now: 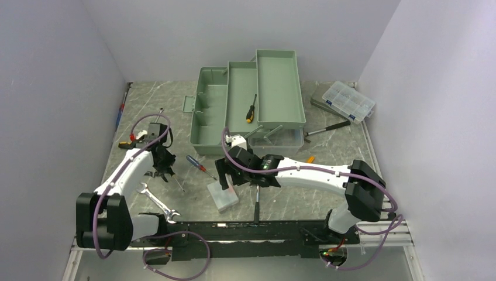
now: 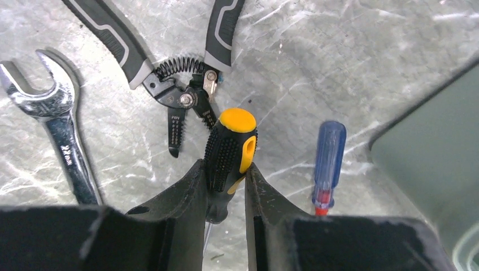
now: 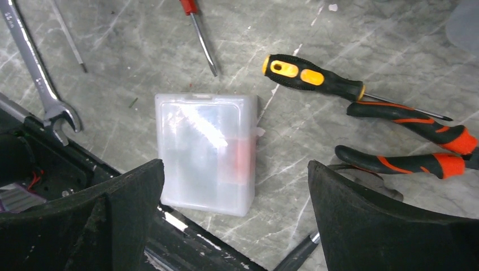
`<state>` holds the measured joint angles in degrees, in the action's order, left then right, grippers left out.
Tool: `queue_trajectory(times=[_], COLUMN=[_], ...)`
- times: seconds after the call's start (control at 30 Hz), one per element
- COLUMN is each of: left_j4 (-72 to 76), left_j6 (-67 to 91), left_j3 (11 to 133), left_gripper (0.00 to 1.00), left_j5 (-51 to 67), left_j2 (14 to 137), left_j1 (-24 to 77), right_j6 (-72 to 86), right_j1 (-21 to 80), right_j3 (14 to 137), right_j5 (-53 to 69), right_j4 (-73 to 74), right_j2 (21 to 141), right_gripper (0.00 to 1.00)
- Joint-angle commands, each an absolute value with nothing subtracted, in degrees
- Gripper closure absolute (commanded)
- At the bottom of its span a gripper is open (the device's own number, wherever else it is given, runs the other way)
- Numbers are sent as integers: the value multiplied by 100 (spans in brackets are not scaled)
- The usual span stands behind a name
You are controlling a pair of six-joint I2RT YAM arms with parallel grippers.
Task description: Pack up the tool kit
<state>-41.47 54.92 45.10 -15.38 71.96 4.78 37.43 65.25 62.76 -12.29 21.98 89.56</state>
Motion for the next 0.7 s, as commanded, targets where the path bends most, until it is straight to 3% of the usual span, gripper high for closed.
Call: queue_trajectory(times=[0.0, 0.3, 0.67], left_j4=[-4437, -2694, -1837], left_j6=[5121, 3833, 3779], left_j3=[4877, 5332, 7740], left_gripper=[100, 100, 100], left_j5=[-1445, 809, 1821], left_j2=[6584, 5361, 7480], left_j1=[455, 973, 1985], right_j6=[3630, 3258, 2878], right_j1=[6532, 5819, 5419], right_j3=[6571, 6480, 6095], right_j5=[-1727, -2071, -3326], right_j4=[2417, 2567, 2430], right_j2=[8697, 7094, 4775], right_gripper=[1, 4, 10])
